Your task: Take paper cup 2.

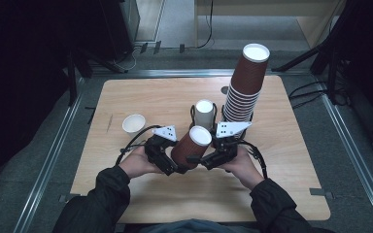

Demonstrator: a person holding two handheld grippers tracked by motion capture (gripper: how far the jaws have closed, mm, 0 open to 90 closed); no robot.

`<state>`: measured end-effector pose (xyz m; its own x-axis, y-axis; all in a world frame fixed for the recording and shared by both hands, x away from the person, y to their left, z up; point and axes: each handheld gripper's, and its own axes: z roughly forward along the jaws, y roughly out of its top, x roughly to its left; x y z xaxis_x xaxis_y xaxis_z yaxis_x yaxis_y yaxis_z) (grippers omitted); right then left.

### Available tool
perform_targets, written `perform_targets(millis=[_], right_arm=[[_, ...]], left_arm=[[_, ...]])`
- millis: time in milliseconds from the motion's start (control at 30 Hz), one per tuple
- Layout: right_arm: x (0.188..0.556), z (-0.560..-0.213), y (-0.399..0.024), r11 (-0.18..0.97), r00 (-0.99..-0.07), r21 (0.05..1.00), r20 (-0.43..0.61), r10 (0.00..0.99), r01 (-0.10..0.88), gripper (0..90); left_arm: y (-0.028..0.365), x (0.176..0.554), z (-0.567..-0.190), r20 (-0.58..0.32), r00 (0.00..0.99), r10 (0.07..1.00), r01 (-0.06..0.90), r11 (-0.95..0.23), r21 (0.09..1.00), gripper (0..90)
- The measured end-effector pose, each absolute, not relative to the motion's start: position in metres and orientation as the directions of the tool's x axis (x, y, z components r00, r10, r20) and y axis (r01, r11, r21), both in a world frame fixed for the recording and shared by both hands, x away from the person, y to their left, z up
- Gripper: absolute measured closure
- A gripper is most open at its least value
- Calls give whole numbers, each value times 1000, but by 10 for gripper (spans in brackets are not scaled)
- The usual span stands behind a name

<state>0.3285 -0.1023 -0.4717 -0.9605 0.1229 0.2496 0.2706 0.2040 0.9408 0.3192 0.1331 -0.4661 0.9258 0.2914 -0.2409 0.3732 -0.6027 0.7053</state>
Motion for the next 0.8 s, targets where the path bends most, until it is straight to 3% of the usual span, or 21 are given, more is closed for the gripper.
perform_targets(millis=[167, 267, 800], right_arm=[[329, -473, -101, 199, -960, 941, 255, 115, 274, 161], [328, -474, -100, 199, -958, 939, 261, 120, 280, 162], [329, -474, -100, 222, -953, 929, 272, 131, 296, 164]], left_arm=[[133, 320, -467, -249, 924, 289, 378, -601, 705, 0], [133, 321, -468, -272, 921, 279, 388, -598, 702, 55], [134, 323, -469, -279, 920, 276, 392, -607, 691, 82]])
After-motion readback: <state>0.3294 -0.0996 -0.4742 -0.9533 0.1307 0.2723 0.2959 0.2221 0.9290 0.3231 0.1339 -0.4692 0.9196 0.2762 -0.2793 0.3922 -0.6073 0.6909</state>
